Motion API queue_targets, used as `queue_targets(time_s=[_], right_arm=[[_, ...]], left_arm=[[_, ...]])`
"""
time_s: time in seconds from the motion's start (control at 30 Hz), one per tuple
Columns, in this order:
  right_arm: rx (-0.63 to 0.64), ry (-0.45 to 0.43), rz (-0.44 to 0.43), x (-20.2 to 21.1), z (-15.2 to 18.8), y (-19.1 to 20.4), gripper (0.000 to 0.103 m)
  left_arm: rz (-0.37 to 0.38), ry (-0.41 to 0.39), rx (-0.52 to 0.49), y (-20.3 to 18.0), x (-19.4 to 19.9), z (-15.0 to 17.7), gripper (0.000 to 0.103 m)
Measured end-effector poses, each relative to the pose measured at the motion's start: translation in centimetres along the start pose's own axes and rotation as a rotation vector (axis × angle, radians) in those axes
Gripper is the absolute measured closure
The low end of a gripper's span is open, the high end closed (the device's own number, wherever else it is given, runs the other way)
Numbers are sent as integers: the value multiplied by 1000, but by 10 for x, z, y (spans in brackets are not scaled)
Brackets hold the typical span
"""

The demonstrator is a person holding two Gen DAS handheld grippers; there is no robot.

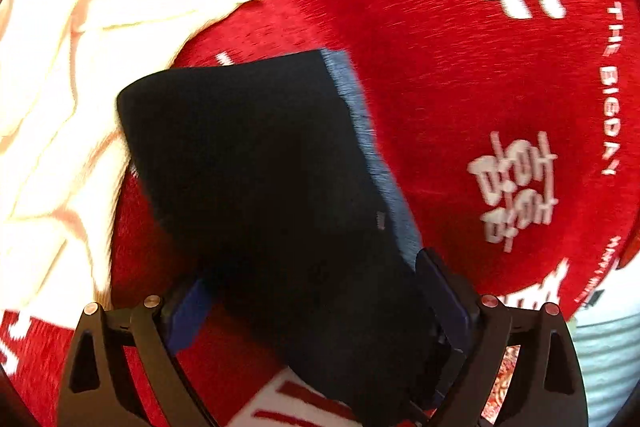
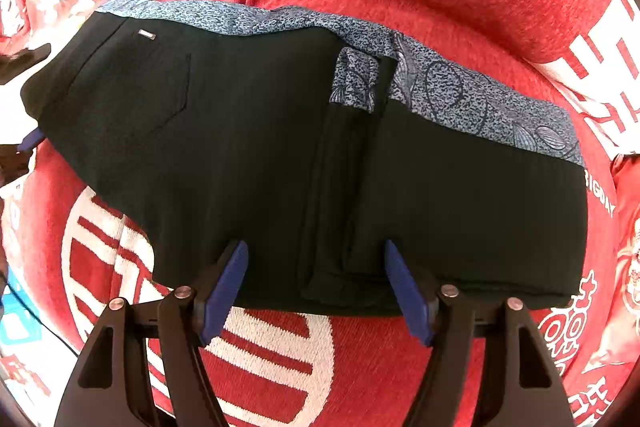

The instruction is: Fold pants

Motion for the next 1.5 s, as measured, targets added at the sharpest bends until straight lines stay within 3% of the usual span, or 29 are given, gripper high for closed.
queue_targets(time_s=[0.07,0.17,0.2,0.23,0.27,0.3,0.37,0.47,0.57,0.67,0.77,1.0,1.1,1.23,1.4,1.43,1.47,1.5], right_arm=[[1,-1,3,0,0,1,28],[2,-3,0,0,0,1,28],[3,-4,-2,0,0,1,27],[5,-3,-4,0,0,1,27],[5,0,-9,1,0,1,27],[5,2,-13,2,-1,0,27],[7,10,-27,7,-3,-2,27],[-18,3,-56,23,-9,-8,27],[-56,-10,-119,44,-24,-14,27],[-58,0,-221,62,-55,-12,27],[5,14,-311,76,-98,7,26],[233,136,-457,82,-189,117,23],[350,194,-454,77,-208,174,22],[441,338,-433,51,-215,236,21],[532,446,-295,12,-210,268,21],[536,461,-274,6,-208,269,27],[534,472,-277,2,-206,268,58],[526,477,-295,1,-205,265,73]], left_arm=[[-10,-18,2,-5,-3,-2,4],[-87,-32,-1,-12,-3,-3,6],[-143,-38,-23,-18,-5,-1,9],[-186,-46,-42,-23,-7,-1,25],[-260,-54,-86,-30,-8,2,48],[-363,-50,-162,-37,-11,4,60],[-404,-45,-234,-45,-12,7,68],[-467,-60,-350,-64,-11,15,70],[-572,-105,-543,-91,-15,37,70],[-664,-136,-729,-111,-24,61,70],[-695,-155,-813,-118,-28,73,70],[-729,-172,-833,-123,-26,77,70],[-751,-184,-860,-125,-27,83,70],[-763,-190,-859,-127,-25,88,70],[-773,-199,-857,-129,-27,91,70],[-776,-200,-860,-130,-27,92,70],[-778,-194,-860,-128,-29,90,70],[-781,-185,-859,-129,-30,92,70]])
Point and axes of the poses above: each gripper's, at about its wrist camera, not at the fingertips, and x roughly against the way its jaws point, y to its left, z to its underside, the point moved 1 cm from there along -x, roughly the way its jaws point, and after that the axes turned 1 degree about y, right-handed, at the moved point
